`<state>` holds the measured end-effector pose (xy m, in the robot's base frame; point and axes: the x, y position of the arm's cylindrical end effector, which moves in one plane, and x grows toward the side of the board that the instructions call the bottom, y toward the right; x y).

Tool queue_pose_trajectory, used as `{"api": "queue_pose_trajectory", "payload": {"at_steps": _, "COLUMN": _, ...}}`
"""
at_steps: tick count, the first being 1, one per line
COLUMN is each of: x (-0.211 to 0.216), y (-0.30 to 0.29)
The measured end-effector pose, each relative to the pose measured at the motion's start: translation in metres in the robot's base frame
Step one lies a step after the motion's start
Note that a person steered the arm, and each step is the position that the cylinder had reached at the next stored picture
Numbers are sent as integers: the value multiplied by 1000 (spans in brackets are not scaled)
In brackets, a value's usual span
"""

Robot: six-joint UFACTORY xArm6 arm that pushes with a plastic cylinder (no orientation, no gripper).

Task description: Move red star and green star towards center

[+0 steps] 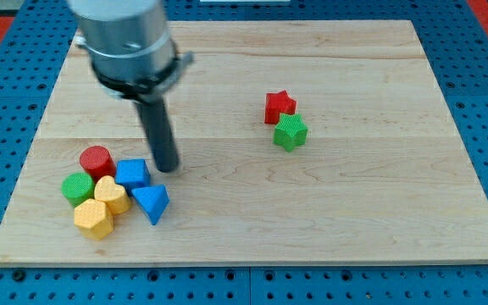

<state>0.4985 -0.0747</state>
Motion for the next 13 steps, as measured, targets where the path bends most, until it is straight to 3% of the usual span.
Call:
{"api": "queue_pose_trajectory", "payload": {"at_steps": 1, "x": 10, "y": 101}}
{"api": "queue_pose_trajectory", "payload": {"at_steps": 2, "x": -13, "y": 140}}
{"api": "queue_pose_trajectory", "payload": {"at_steps": 4, "x": -73, "y": 140}}
{"api": "queue_pose_trajectory", "payload": {"at_steps": 6, "x": -96, "y": 190}}
{"api": "queue_pose_trajectory", "payload": {"at_steps": 8, "x": -97, "y": 113}}
{"api": "queue_pose_trajectory", "payload": {"at_steps": 9, "x": -98, "y": 122}}
{"api": "queue_pose_trajectory", "payload": {"at_steps": 10, "x": -93, "y": 214}}
{"api": "queue_pose_trajectory", "payload": {"at_steps": 11, "x": -121, "y": 258}}
{"api": "queue_pose_trajectory", "payload": {"at_steps": 13, "x": -133, "y": 132}}
